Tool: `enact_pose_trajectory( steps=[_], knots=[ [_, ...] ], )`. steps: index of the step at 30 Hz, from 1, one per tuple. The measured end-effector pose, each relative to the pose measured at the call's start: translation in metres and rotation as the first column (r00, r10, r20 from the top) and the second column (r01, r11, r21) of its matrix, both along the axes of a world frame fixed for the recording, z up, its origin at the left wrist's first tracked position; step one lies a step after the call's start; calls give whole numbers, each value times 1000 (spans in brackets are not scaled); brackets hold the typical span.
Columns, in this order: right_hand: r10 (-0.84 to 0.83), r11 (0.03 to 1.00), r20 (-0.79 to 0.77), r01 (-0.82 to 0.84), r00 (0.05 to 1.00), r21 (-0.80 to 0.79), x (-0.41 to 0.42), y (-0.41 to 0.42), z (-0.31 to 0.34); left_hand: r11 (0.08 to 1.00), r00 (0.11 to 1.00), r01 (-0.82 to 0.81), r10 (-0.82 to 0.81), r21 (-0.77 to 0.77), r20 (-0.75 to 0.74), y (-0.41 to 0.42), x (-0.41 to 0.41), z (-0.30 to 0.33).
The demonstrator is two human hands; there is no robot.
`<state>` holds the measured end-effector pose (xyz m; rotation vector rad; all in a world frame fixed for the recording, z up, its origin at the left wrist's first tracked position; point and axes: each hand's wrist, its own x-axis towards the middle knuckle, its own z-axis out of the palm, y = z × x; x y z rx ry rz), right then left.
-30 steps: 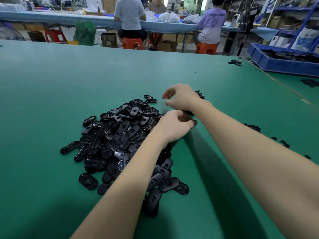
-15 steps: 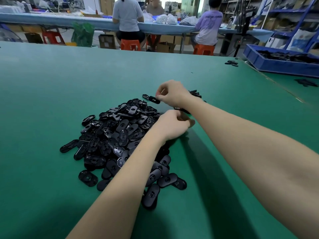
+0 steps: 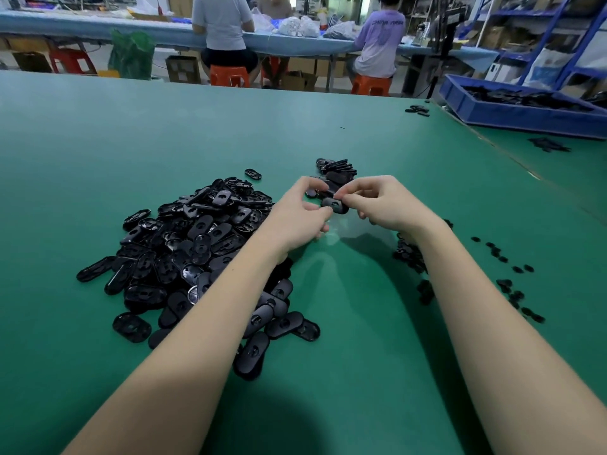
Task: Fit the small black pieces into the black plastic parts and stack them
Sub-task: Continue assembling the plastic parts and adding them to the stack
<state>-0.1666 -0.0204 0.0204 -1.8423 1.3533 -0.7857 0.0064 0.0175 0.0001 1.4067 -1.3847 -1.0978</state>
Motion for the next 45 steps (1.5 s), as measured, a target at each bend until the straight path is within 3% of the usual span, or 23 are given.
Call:
enact_pose_trajectory(
  steps=[5,9,12,22,29,33,36,39,45],
  knots=[
    [-20,1000,-62,20,998,-3,-6,3,9,1000,999,-12,13,-20,41,4,1,4],
    [-272,960,-224,246,936,-136,-37,-4,13,999,997,-28,30,-23,74,3,4,2],
    [-403,915,-321,375,857,-149,-59,-3,5,999,995,-13,17,-38,103,3,4,1],
    [-397,917,-487,358,778,-175,-53,-8,-10,999,994,-14,19,-48,105,3,7,1],
    [-407,913,-441,374,800,-165,-46,-5,-9,998,994,-14,20,-58,108,5,7,2],
    [-317,948,-122,315,940,-39,-37,-2,-1,997,993,-21,29,-71,112,6,7,3],
    [-188,981,39,186,981,60,-22,4,9,996,992,-26,37,-84,122,7,7,3],
    [-108,989,25,105,994,103,-8,8,12,993,991,-26,41,-112,130,8,7,4],
    [-166,980,16,163,986,116,1,9,15,983,981,-33,66,-181,182,9,8,6]
  ],
)
